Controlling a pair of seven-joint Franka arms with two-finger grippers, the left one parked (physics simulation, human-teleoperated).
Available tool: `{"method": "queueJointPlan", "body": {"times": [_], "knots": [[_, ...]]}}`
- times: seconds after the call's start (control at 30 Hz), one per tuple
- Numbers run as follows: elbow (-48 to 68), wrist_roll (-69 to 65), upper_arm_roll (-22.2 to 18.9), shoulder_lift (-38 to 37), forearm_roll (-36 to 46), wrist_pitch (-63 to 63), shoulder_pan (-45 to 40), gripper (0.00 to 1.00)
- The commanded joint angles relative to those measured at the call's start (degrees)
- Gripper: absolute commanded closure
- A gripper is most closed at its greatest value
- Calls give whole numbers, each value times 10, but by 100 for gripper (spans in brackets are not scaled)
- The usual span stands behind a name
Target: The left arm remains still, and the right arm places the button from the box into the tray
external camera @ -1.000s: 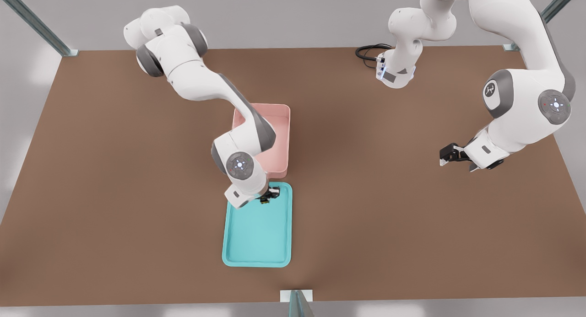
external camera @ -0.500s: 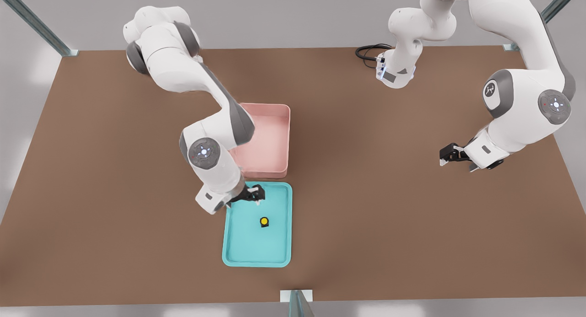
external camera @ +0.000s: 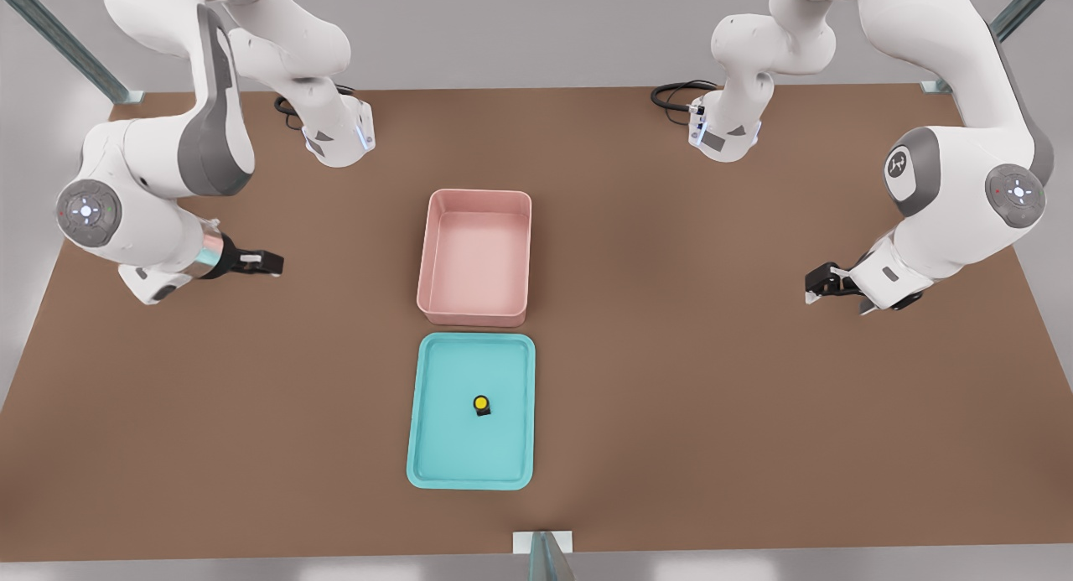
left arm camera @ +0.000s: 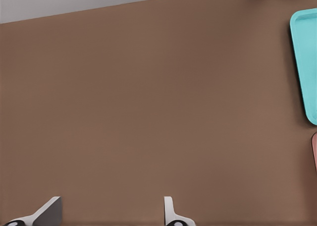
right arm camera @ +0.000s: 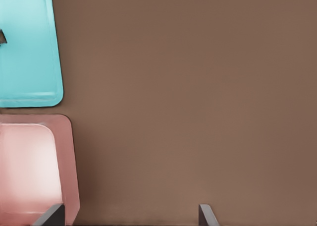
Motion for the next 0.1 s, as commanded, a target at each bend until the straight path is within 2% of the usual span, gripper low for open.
{"method": "queueJointPlan", "body": {"times": [0.0, 0.07], "knots": [[0, -126, 1, 4, 1, -13, -11, 0], [0, -127, 1, 4, 2, -18, -14, 0]]}}
